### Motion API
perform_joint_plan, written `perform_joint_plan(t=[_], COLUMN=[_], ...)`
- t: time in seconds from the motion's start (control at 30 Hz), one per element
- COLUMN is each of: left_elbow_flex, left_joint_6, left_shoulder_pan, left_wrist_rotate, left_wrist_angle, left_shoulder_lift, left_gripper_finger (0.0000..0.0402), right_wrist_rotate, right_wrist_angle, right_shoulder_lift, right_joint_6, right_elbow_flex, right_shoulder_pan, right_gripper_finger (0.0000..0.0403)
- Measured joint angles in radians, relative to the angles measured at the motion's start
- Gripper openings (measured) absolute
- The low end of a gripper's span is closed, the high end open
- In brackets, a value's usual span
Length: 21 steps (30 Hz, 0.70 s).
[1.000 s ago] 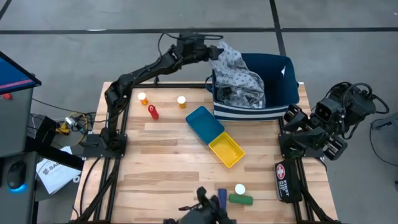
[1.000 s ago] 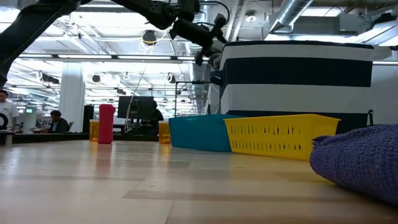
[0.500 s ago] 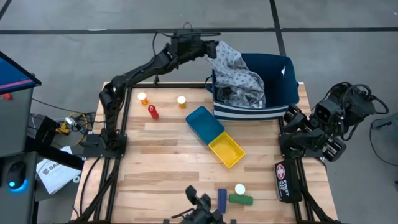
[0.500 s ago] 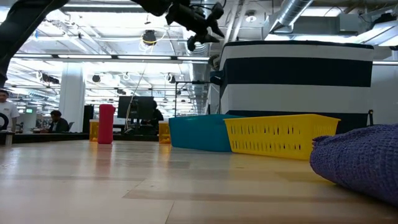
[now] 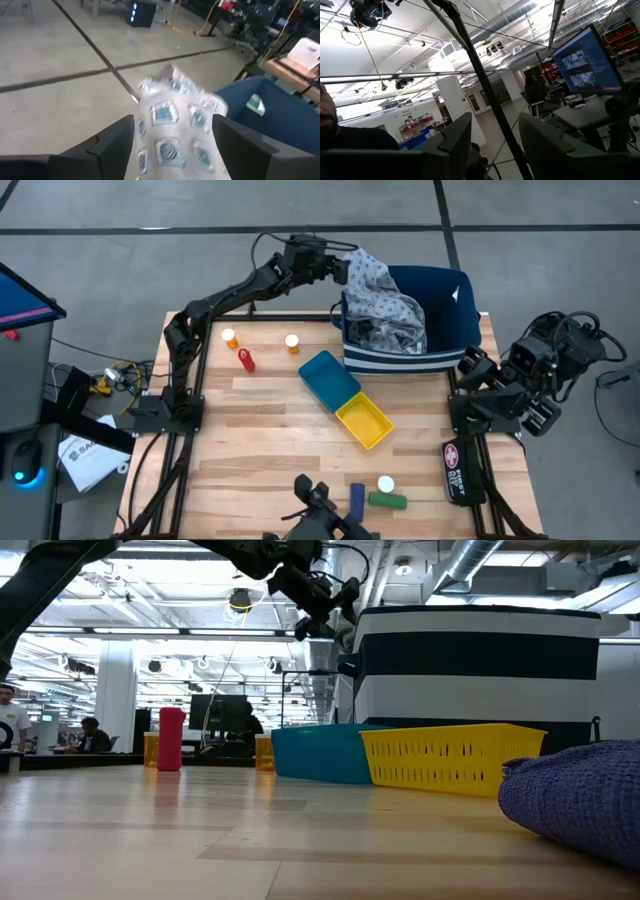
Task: Pick & Place Medicine items
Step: Put the gray patient gown into the blue laundry organizer
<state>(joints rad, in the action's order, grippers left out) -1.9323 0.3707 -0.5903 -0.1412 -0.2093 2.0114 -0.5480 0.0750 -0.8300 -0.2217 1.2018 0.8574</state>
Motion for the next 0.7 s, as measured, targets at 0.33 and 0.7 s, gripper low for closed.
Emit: perform_joint_plan(t=[0.33, 0.7], left_elbow_flex=[0.073, 0.073], left_joint_6=[-0.016, 0.007], left_shoulder_pan=[0.006, 0.014], left_wrist_rotate=[0.043, 0.148], left_wrist_angle=[0.048, 0.095], left_shoulder_lift=[0.000, 0.000], left_gripper_finger=[0.0137, 0.0003], right_wrist_rotate=[0.000, 0.000], right_wrist_angle=[0.002, -0.007], right_shoulder_lift=[0.007, 0.004], right_joint_6=[0.012, 0.012], right_elbow_flex=[0.000, 0.000], right_shoulder_pan=[0.000, 0.000], right_gripper_finger=[0.0162, 0.0162])
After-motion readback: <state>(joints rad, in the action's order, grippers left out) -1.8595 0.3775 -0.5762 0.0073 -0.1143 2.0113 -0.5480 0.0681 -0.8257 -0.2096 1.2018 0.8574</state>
